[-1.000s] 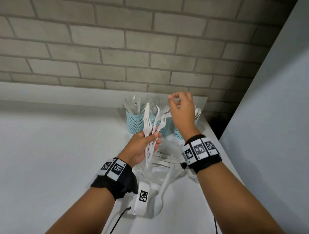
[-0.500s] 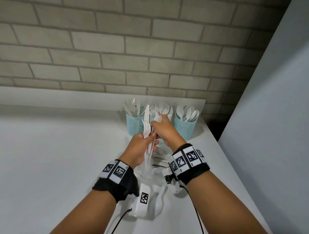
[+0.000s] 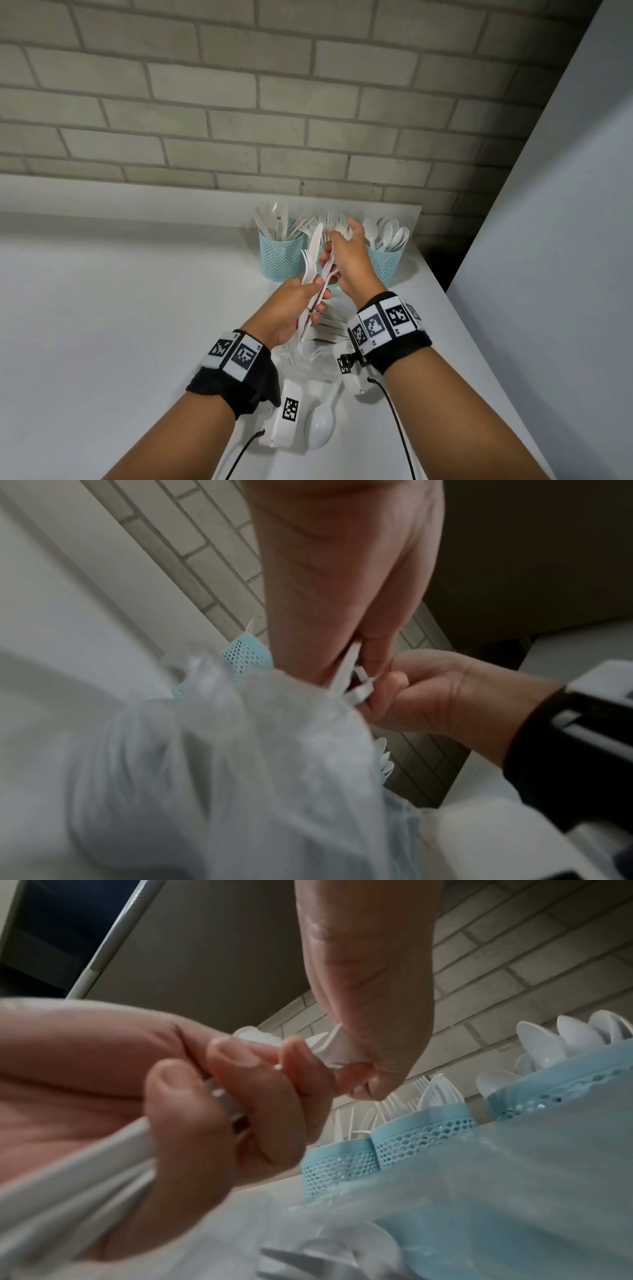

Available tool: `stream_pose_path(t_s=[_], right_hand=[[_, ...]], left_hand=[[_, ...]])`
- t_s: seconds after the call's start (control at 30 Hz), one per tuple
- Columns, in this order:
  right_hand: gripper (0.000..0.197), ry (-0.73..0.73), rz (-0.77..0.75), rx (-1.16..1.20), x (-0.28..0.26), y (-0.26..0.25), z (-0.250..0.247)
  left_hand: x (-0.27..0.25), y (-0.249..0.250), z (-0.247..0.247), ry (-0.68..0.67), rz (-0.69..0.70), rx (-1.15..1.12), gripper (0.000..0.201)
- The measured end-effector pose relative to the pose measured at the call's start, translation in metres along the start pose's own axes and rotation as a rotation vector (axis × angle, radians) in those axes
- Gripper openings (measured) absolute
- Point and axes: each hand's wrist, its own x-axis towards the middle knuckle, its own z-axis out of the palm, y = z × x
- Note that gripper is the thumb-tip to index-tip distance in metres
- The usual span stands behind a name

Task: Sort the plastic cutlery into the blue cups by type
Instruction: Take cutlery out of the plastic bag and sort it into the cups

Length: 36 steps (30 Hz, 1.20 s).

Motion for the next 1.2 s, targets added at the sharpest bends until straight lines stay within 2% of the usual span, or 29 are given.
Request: stream_pose_path(t_s=[0.07, 0.17, 0.23, 0.3, 0.37, 0.43, 0.53, 0.63, 0.7, 0.8, 0.87, 0.93, 1.03, 1.1, 1.17, 1.2], right_hand=[[0.031, -0.056, 0.013, -0.074, 0.000, 0.000, 0.000], [0.022, -0.128, -0.018, -0.240, -0.003, 0.002, 0.002], [0.024, -0.079, -0.175, -0.360, -0.003, 0.004, 0.003], [0.037, -0.016, -0.387, -0.390, -0.003, 0.005, 0.004], [0.044, -0.022, -0.465, -0.435, 0.002, 0.006, 0.004], [0.038, -0.096, -0.394, -0.454, 0.007, 0.001, 0.005], [0.026, -0.184, -0.288, -0.273, 0.018, -0.017, 0.011], [0.023, -0.105, -0.298, -0.178, 0.030, -0.046, 0.020], [0.023, 0.000, -0.315, -0.055, 0.039, -0.067, 0.028], [0.027, 0.178, -0.445, 0.030, 0.051, -0.086, 0.037], [0.023, 0.184, -0.518, -0.069, 0.060, -0.082, 0.045], [0.015, 0.085, -0.541, -0.288, 0.066, -0.064, 0.052], [0.026, -0.036, -0.547, -0.733, 0.076, -0.022, 0.054], [0.028, -0.051, -0.486, -0.979, 0.078, -0.004, 0.053], [0.032, -0.049, -0.446, -1.082, 0.075, -0.003, 0.051], [0.035, -0.035, -0.478, -1.069, 0.072, -0.007, 0.050]], left_hand=[[0.000, 0.000, 0.001, -0.008, 0.005, 0.026, 0.016], [0.001, -0.001, 0.003, -0.009, 0.023, 0.091, 0.023], [0.002, -0.001, 0.003, 0.007, 0.023, 0.109, 0.023], [0.002, -0.001, 0.003, 0.024, 0.016, 0.106, 0.023], [0.001, 0.001, 0.001, 0.028, 0.013, 0.094, 0.022], [0.000, 0.003, -0.001, 0.025, 0.019, 0.085, 0.022], [0.000, 0.007, -0.007, 0.036, 0.047, 0.064, 0.020], [0.000, 0.013, -0.015, 0.075, 0.076, 0.041, 0.020], [0.000, 0.015, -0.021, 0.124, 0.084, 0.024, 0.022], [-0.001, 0.014, -0.033, 0.178, 0.099, -0.023, 0.022], [0.000, 0.014, -0.036, 0.197, 0.108, -0.059, 0.022], [0.000, 0.015, -0.037, 0.204, 0.121, -0.093, 0.024], [-0.002, 0.015, -0.035, 0.200, 0.141, -0.109, 0.025], [-0.003, 0.015, -0.035, 0.202, 0.142, -0.115, 0.023], [-0.004, 0.016, -0.035, 0.210, 0.141, -0.128, 0.020], [-0.004, 0.017, -0.035, 0.216, 0.145, -0.136, 0.019]])
